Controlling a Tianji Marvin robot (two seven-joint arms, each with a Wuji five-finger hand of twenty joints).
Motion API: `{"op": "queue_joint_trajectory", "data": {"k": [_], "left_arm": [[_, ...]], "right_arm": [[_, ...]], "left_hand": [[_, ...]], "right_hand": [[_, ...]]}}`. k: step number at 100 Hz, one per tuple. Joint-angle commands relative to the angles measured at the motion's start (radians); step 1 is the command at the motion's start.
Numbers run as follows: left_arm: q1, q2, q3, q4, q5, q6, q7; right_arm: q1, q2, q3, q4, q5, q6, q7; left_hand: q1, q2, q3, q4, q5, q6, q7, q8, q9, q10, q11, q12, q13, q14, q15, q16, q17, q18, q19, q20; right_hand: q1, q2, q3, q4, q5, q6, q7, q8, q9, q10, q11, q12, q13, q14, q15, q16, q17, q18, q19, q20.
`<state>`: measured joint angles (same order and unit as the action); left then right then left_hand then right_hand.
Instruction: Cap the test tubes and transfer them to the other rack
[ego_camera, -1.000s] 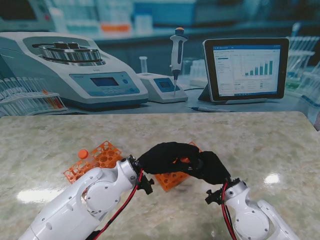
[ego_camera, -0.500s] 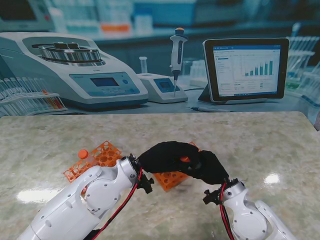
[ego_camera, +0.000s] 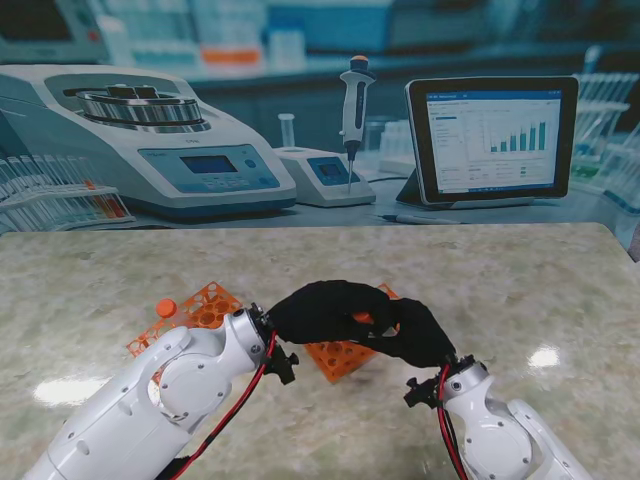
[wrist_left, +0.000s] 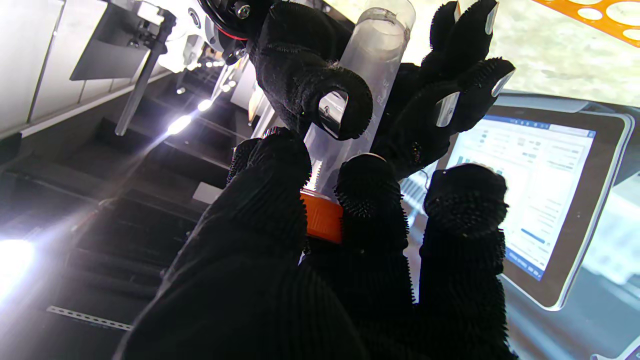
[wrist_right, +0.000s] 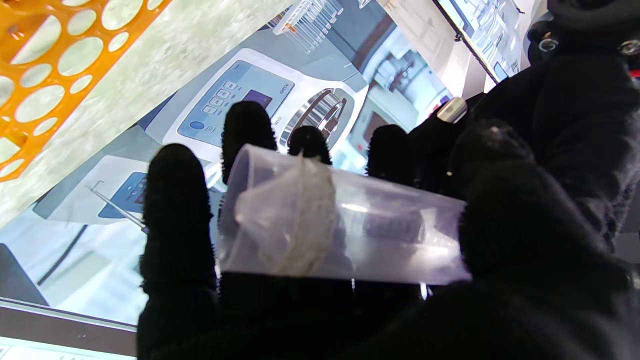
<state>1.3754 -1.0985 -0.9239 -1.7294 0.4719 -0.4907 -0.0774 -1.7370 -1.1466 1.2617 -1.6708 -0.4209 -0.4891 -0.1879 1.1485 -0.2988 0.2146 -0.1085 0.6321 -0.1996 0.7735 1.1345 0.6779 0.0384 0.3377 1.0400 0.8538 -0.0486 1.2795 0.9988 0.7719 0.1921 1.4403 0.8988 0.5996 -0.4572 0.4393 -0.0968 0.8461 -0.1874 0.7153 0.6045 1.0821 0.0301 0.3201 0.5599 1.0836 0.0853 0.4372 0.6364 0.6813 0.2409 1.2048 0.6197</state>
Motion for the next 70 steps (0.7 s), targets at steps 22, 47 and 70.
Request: {"op": "queue_joint_trajectory", "data": {"k": [22,47,70], "left_arm": [[0.010,0.011,-0.019,-0.029,-0.004,0.000,-0.030],[0.025,0.021,-0.045,-0.050,-0.004,0.002,-0.064],[0.034,0.028,-0.059,-0.060,-0.004,0.005,-0.086]], "right_arm": [[0.003,-0.003,0.000,0.003,-0.005,-0.001,-0.004],[0.011,-0.001,-0.001,0.011,-0.004,-0.006,0.004],[0.016,0.001,-0.002,0.017,-0.013,-0.009,0.011]], "left_hand": [[0.143,0.211,0.347,0.058,0.212,0.005,0.556,0.187,0.206,-0.035,0.396,0.094,0.009,-0.196,0.026,-0.011,0.020,0.015,0.007,0.056],[0.143,0.210,0.348,0.058,0.213,0.003,0.556,0.186,0.208,-0.036,0.396,0.095,0.010,-0.195,0.028,-0.012,0.020,0.015,0.006,0.059],[0.143,0.209,0.348,0.057,0.214,0.002,0.557,0.186,0.208,-0.035,0.396,0.095,0.011,-0.193,0.029,-0.011,0.018,0.018,0.001,0.059]], "right_hand": [[-0.054,0.046,0.040,0.040,-0.010,0.102,-0.225,-0.069,-0.073,0.024,-0.099,-0.133,-0.090,0.011,-0.096,-0.080,-0.111,0.040,-0.062,-0.041],[-0.103,0.034,0.041,0.032,-0.097,0.138,-0.340,-0.134,-0.148,0.027,-0.161,-0.232,-0.222,0.022,-0.197,-0.169,-0.256,0.068,-0.151,-0.081],[-0.227,0.057,0.048,0.017,-0.212,0.196,-0.405,-0.181,-0.275,0.048,-0.225,-0.358,-0.411,0.038,-0.302,-0.353,-0.471,0.094,-0.278,-0.242]]}}
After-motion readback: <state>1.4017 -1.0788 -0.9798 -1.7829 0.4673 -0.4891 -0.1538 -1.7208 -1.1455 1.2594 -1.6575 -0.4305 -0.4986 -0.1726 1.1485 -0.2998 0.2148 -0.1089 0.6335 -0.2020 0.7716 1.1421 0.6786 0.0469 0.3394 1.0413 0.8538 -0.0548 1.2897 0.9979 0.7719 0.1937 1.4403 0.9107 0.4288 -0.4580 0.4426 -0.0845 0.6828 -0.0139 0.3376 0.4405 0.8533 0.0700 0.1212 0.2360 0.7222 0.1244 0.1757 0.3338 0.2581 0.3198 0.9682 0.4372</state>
